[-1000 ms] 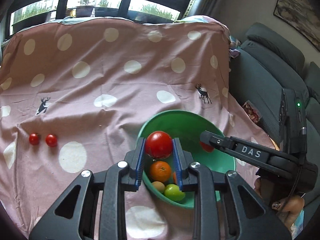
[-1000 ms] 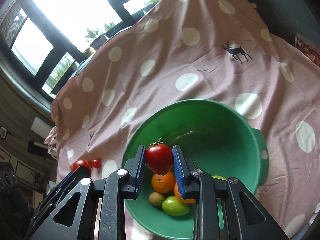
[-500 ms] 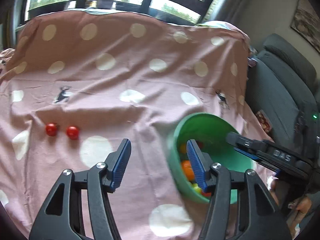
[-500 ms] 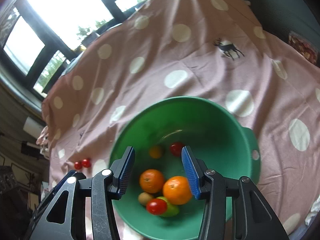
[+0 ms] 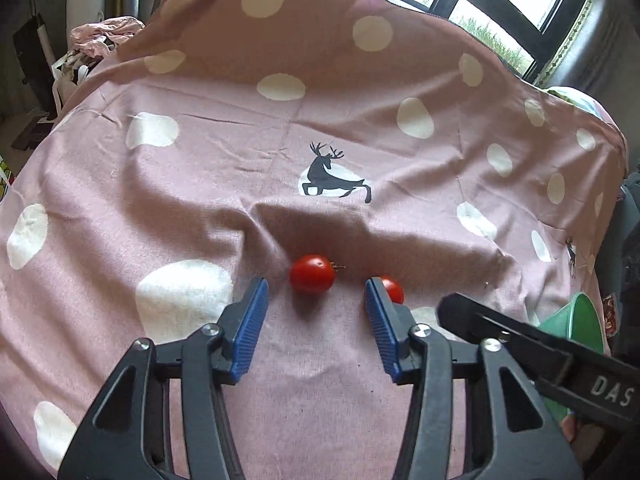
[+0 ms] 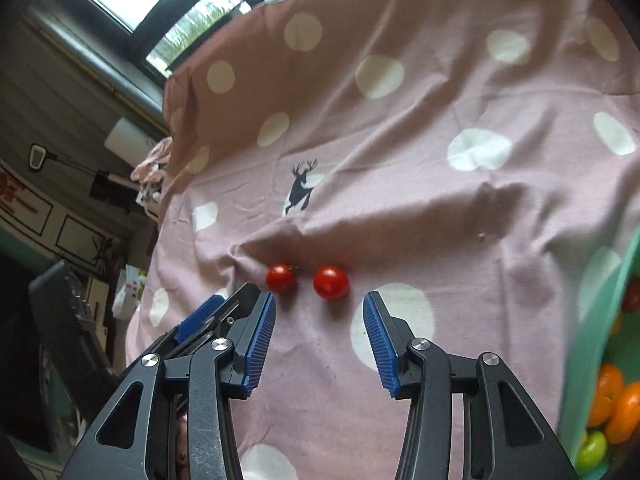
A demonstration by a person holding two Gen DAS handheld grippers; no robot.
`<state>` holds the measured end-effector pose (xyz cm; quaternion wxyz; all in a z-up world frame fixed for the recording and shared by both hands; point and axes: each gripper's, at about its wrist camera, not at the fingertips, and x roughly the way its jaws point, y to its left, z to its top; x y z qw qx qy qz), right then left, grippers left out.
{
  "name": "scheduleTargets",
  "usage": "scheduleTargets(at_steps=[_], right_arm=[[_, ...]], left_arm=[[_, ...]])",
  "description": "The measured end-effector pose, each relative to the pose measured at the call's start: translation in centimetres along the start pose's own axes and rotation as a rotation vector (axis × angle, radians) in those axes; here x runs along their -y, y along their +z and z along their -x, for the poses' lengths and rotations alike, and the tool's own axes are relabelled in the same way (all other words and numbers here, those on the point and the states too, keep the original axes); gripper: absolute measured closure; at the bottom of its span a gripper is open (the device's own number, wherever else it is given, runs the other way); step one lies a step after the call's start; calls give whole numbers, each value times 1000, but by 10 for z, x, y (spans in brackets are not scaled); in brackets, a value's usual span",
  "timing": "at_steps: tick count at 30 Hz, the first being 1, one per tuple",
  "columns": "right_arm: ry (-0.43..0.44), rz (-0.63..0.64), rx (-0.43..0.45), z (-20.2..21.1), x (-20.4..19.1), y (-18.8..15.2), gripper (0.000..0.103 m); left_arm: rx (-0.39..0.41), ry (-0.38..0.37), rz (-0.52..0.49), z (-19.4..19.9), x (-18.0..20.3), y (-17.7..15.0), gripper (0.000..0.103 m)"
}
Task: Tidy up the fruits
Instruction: 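Grasp a remaining tomato with the right gripper while the left gripper grasps the last tomato, then carry the tomato in the right gripper into the bowl while the left gripper releases its tomato there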
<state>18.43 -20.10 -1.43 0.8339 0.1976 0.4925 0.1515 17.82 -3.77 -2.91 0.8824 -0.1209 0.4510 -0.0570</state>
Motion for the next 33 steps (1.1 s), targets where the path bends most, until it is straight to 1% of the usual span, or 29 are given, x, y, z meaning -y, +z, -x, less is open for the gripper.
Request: scheduleTargets(at_steps=[1,4,8,10,13,15,17,20,22,24,27,30,33], right_arm=[[8,-12,-16,-12,0,1,66],[14,-50,-44,-34,4,4,66],[25,-77,-63,-51,8,3,66],[10,-74,-60,-55,9,5,66],[-3,-89,-63,-60,12,6,67],[4,-99,-69,-63,14,5,70],[12,-111,-66,-64,18,5,72],[0,-110,-56,-62,17,4,73],[-6,-112,-62,-59,18,4,73],[2,-127,-59,-50,21,0,73],[16,-129,-28,-20,23,-5,73],[22,-107,55,32,25,-15,73],[10,-96,156,92,34,-30,73]], left_arm=[[-9,13,-13,-6,0,1,63],[-33,7,-26,-20,-2,1,63],[-34,24,-24,-31,-5,2,64],[-40,20,-24,-36,-6,3,64],[-23,43,-56,-37,-3,3,67],[-10,55,-74,-39,-1,2,70],[-4,38,-73,-40,-1,1,75],[-1,38,-74,-40,0,1,75],[-15,35,-72,-36,2,-2,75],[-1,22,-86,-21,9,-5,75],[49,-39,-129,16,33,-11,75],[90,-116,-173,54,65,-19,75],[122,-216,-227,88,102,-34,75]])
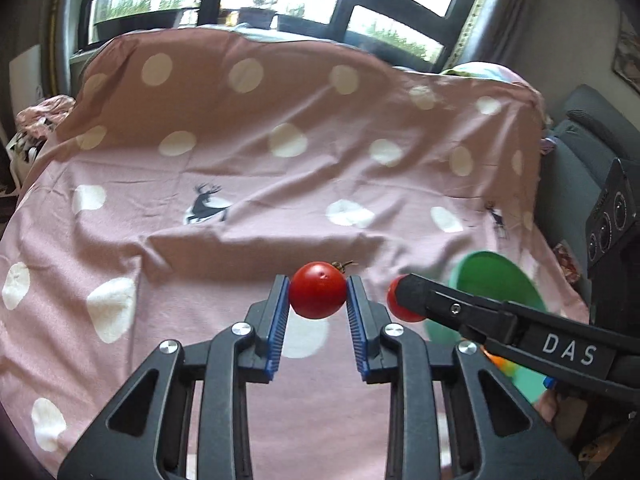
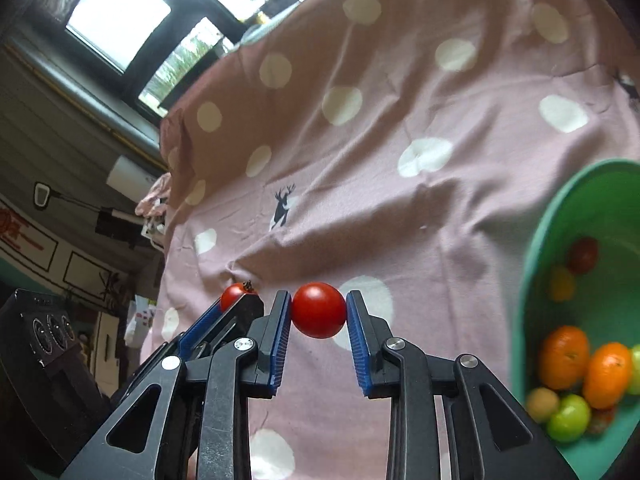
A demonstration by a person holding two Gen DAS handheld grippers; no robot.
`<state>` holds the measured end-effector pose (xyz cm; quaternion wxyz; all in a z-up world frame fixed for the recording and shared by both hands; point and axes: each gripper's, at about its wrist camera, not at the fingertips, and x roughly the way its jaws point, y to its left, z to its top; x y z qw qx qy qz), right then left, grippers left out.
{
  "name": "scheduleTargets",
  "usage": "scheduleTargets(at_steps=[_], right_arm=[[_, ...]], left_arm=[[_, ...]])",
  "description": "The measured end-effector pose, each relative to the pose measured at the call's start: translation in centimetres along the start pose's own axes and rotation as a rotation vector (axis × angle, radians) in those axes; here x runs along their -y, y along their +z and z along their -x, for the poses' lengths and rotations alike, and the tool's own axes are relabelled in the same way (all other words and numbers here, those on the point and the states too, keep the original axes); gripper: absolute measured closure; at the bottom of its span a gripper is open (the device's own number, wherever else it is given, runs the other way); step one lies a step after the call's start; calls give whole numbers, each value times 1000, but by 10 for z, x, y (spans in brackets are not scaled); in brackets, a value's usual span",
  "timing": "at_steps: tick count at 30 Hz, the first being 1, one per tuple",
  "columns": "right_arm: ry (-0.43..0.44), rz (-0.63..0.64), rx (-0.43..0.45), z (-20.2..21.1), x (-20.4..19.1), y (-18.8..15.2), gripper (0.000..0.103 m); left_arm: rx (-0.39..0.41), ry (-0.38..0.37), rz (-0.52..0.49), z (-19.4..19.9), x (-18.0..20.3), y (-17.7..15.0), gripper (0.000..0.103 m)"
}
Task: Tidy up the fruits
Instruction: 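Carry the tomato in the right gripper into the bowl while the left gripper releases its tomato there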
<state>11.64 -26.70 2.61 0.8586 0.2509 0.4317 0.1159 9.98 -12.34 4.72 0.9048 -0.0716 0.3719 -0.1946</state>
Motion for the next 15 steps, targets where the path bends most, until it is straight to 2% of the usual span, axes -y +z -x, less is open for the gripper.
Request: scheduleTargets(at_steps=[4,7,11,15], right_arm=[[-25,-24,109,69,31,-12,73],[-129,-44,163,100,60,-22,73],[-196,-98,187,113,100,-27,73],[-238,-158,188,116,133,-27,73]], left_arm=[[10,-88,-68,13,61,-10,74],[-32,-148,-106,5,99,-21,74],[-65,-151,-156,-11,136,-33,73],[-115,-157,-172,-31,151,-40,74]])
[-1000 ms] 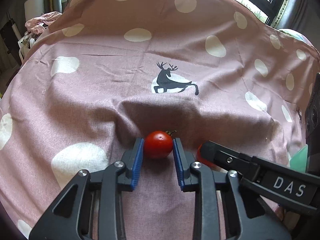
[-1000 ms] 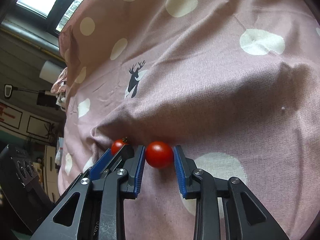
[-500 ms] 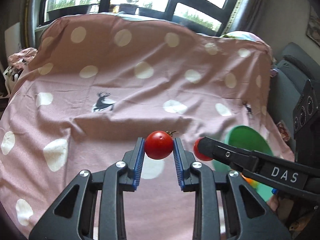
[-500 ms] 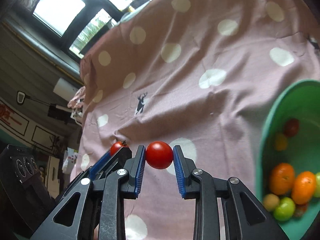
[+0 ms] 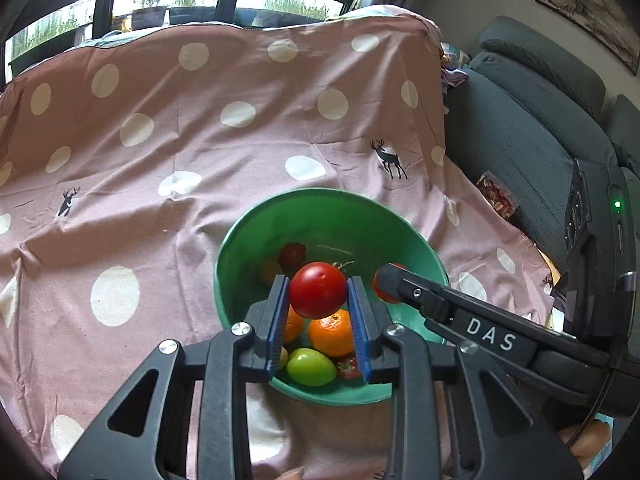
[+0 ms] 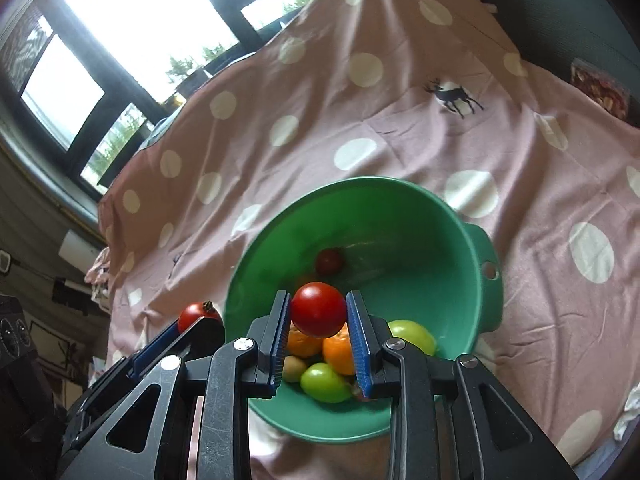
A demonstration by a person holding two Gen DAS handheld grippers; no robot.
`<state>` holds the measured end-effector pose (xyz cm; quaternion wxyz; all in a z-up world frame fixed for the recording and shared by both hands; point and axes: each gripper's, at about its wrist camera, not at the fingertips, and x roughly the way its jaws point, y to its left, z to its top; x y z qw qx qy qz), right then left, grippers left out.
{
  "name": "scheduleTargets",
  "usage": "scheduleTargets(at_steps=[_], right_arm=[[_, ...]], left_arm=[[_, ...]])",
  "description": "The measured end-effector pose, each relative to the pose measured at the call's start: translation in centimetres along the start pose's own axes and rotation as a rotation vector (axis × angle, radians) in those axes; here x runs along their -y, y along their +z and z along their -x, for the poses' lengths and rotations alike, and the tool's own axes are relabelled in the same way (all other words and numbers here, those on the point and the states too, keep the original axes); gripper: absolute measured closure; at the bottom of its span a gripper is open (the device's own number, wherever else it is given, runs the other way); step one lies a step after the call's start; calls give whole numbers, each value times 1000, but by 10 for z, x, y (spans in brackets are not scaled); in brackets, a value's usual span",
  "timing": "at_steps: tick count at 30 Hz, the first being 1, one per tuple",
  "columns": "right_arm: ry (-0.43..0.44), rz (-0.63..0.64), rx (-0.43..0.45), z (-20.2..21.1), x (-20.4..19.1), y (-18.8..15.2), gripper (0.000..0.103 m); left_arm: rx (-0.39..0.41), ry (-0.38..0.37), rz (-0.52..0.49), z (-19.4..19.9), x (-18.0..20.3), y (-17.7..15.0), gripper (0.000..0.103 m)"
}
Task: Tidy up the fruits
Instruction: 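Carry the tomato in the right gripper into the bowl while the left gripper releases its tomato there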
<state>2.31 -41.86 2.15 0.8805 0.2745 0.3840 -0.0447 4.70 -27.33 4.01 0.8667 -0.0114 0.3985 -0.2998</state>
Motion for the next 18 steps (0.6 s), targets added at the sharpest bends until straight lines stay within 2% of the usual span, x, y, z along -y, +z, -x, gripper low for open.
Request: scheduleTargets(at_steps=[1,3,5,6,7,8,9,10,14,18], right_arm=[[-19,8,-6,-1,4,0,73],[-38,20,-4,-4,10,2,73],[-42,-3,-3,-4,18,3,73],[-54,-11,-2,-3,23,2,68],[-72,-18,6,-1,27,3,60],[-89,-23,21,2,30,3,54],[-97,-25,37,5,32,3,45],[-97,-25,48,8,33,3,41],[-77,-23,73,19,34,4,39],[-84,-9,90,25,32,3,33]], left_arm=[[-10,9,-4,-5,2,0,72],[-18,41,-3,-9,4,0,62],[-25,103,4,-11,2,0,32],[-23,122,8,-11,-1,0,24],[-19,117,10,-9,-3,0,16],[-19,94,15,-8,-4,0,13],[-22,73,21,-6,-5,-1,11],[-21,66,26,-4,-5,0,8],[13,98,12,6,0,-1,2],[28,106,4,13,2,-3,1]])
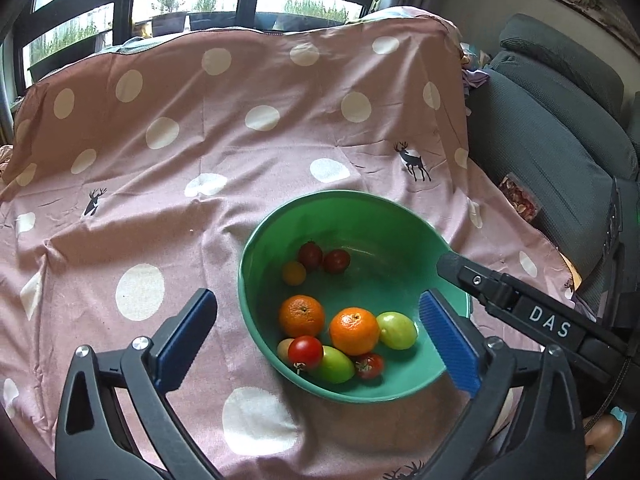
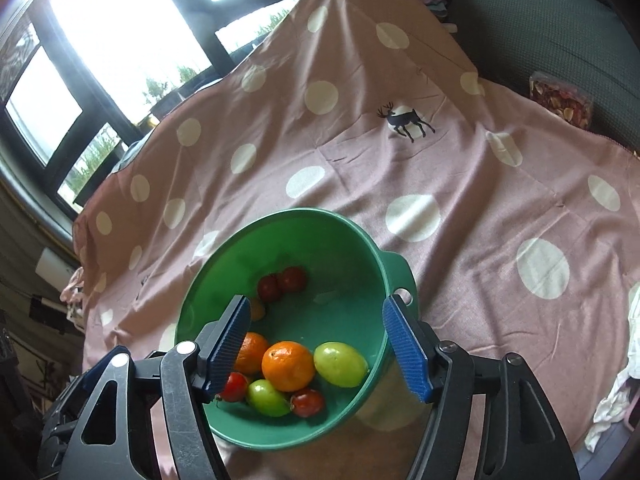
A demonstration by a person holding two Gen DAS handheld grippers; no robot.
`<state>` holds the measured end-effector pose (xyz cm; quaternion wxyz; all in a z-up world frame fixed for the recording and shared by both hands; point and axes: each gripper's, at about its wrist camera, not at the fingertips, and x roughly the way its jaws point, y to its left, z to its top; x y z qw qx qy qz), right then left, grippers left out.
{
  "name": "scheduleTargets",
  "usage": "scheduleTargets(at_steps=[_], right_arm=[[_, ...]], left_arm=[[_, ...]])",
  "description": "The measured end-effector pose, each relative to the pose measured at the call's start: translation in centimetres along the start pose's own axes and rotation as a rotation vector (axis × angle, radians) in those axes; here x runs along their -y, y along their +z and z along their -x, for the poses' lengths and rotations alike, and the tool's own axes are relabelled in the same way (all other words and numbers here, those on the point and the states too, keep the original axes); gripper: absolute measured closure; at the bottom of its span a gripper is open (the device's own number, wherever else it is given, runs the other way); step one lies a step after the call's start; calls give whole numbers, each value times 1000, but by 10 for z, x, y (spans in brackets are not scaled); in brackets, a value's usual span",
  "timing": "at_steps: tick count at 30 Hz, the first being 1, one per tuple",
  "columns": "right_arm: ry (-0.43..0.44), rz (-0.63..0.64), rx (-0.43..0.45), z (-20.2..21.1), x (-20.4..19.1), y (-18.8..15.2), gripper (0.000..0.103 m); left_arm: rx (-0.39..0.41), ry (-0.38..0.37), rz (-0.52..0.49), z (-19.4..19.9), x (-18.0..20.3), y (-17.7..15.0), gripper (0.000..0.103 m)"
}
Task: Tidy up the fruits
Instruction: 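Carry the tomato in the right gripper into the bowl while the left gripper releases its tomato there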
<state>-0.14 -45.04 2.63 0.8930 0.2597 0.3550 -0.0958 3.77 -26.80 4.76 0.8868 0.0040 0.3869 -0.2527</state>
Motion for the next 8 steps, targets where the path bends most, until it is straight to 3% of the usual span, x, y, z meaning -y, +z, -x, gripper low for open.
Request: scheduleTargets(at_steps=[8], right_arm=[[10,11,17,6,-4,-1,31]], left_arm=[[21,18,-4,9,-2,-7,2]])
